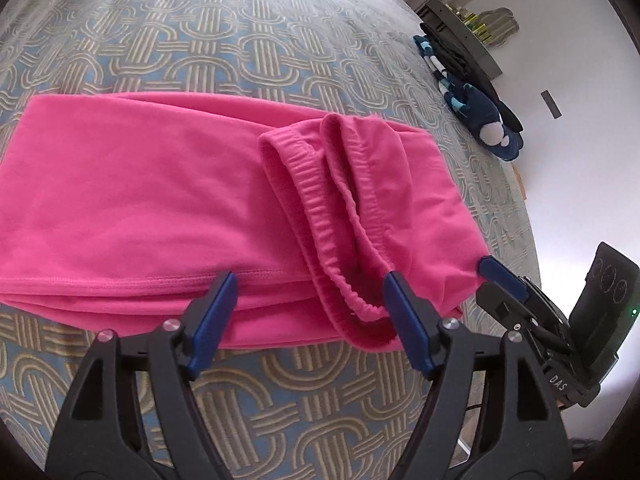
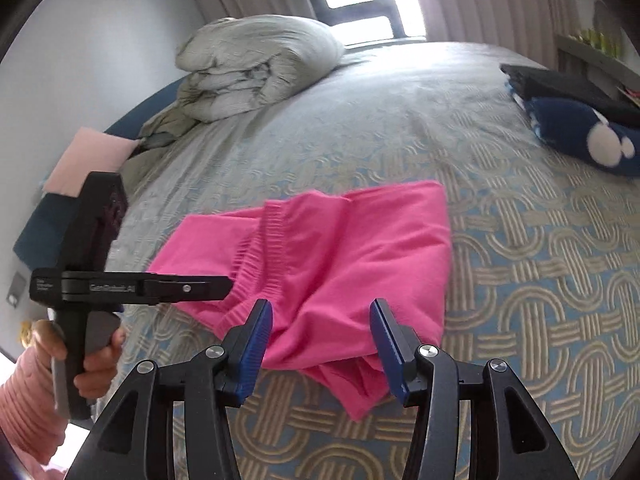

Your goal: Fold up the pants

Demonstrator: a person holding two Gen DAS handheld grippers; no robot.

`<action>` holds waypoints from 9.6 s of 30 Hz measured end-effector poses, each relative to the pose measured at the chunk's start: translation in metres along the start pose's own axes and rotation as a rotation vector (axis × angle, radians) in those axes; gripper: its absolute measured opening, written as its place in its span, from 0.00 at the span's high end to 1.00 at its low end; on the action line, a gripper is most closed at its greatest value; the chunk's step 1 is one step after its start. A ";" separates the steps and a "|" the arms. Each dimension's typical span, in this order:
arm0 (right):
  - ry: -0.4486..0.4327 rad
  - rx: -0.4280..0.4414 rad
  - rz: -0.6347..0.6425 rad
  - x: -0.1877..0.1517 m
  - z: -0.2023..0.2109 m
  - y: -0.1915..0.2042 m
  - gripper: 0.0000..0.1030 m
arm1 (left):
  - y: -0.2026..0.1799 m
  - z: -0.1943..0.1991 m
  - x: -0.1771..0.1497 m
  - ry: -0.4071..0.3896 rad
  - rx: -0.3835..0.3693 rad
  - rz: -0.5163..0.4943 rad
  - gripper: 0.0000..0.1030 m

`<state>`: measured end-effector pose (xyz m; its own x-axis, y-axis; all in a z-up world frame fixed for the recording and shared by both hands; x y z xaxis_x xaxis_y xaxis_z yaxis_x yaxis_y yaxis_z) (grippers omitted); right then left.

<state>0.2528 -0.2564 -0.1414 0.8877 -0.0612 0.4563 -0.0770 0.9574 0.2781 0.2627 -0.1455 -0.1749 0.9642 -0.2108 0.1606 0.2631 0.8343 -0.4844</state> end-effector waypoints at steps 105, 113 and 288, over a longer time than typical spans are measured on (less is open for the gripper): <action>0.168 -0.047 0.202 -0.038 -0.042 0.051 0.66 | 0.124 0.092 0.031 -0.116 0.348 0.040 0.82; 0.211 -0.022 0.159 -0.047 -0.045 0.043 0.57 | 0.081 0.156 0.043 -0.290 0.362 -0.093 0.82; -0.129 -0.653 -0.781 -0.155 0.214 -0.431 0.66 | -0.417 -0.225 0.103 0.023 0.361 -0.917 0.51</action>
<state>0.0511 -0.7201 -0.1509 0.5258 -0.7260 0.4432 0.7978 0.6017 0.0392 0.2599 -0.6295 -0.1502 0.3931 -0.8604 0.3242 0.8872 0.4476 0.1120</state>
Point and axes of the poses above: each gripper's, at about its wrist camera, not at the fingertips, and z roughly against the way its jaws point, y to its left, x to its top, the point moved 7 cm from there along -z, roughly the way its jaws point, and after that the axes turned 9 degrees about y, right-handed, at the moved point
